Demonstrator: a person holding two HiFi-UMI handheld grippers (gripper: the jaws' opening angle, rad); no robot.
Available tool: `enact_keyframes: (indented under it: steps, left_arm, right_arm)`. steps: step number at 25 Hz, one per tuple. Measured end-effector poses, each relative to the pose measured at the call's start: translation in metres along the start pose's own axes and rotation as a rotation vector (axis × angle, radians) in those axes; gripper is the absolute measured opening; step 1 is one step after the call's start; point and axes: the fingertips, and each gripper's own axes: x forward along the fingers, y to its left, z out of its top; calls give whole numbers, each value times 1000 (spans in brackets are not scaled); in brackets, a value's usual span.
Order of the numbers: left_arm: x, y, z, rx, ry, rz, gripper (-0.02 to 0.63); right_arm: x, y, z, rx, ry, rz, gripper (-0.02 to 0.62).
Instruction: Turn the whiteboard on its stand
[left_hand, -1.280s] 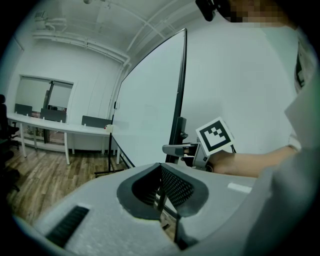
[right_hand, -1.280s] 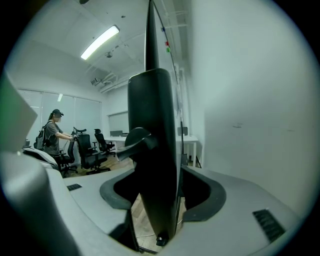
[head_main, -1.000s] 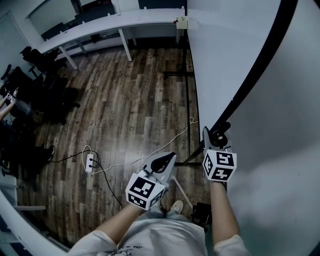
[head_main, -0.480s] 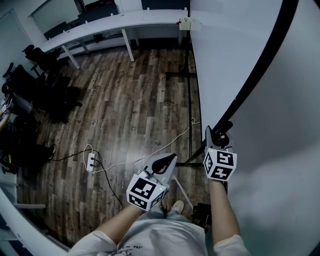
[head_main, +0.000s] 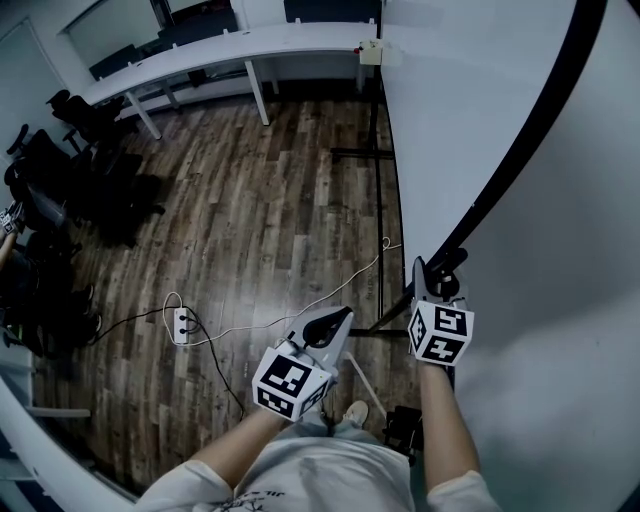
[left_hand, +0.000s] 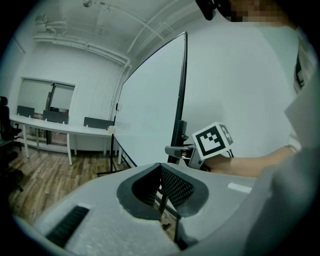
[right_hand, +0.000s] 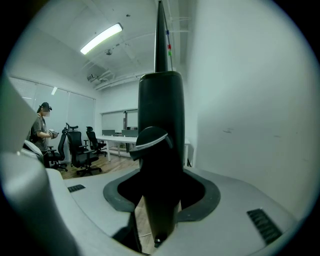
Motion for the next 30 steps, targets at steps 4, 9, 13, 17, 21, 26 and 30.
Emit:
enact_keyframes:
  steps: [4,9,13,17,21,26,30]
  left_arm:
    - [-6,-7,2,4,-3,-9,11]
    - [-17,-16,5,6,-5,-15,11]
    - [-28,-21,2,5,-8,-16,11]
    - [-36,-30,2,7,-9,-23,11]
    - [-48,-39,-2,11,-11,-32,11]
    - [-57,-48,-6,13,-9,-41,11]
    - [-65,-55,-7,10,-3,-47,11]
  right_arm:
    - [-13,4,-2,-2,5,1,174]
    - [-35,10,-2,-4,6,1,175]
    - [-55,18,-7,-8,3,0,174]
    - [-74,24,-10,-6,3,-1,175]
    - [-98,34,-17,-7,2,0,175]
    - [-122,42,-24,-4,7,1,175]
    - [-139,48,-24,-4,10,2,175]
